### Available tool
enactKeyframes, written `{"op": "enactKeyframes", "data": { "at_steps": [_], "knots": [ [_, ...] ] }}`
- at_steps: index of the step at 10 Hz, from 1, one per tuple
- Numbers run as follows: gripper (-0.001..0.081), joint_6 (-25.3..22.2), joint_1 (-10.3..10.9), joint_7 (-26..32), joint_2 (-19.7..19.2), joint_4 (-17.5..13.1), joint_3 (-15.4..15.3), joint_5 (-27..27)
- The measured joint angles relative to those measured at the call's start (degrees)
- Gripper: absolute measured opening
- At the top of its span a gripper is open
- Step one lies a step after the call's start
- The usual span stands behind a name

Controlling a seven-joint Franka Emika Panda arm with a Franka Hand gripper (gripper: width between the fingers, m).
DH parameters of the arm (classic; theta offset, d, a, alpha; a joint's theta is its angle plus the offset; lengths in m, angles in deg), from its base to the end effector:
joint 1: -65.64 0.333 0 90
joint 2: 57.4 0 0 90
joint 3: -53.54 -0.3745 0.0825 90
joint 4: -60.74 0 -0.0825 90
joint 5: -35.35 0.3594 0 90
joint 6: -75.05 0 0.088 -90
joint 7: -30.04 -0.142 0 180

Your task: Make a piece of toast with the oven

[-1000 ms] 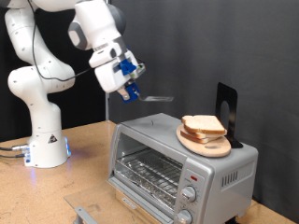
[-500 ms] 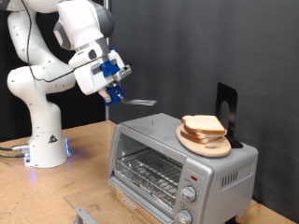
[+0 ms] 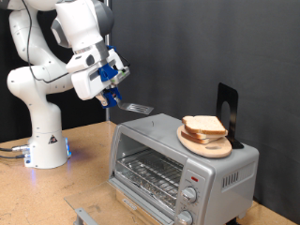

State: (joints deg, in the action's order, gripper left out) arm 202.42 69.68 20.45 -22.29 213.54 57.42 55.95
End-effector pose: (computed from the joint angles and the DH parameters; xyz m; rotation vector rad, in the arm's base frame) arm 0.3209 0.0204 0.4714 -2.7380 0.4867 -0.1835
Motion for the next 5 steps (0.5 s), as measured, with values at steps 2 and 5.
{"op": "enactKeyframes", "data": {
  "at_steps": [2,5],
  "knots": [
    [0.0438,-0.28,-0.70,0.17,-4.12,-2.94,0.64,-1.17],
    [0.0437,-0.27,0.16,2.77,-8.94,-5.78,-0.05,-2.00]
  ]
}}
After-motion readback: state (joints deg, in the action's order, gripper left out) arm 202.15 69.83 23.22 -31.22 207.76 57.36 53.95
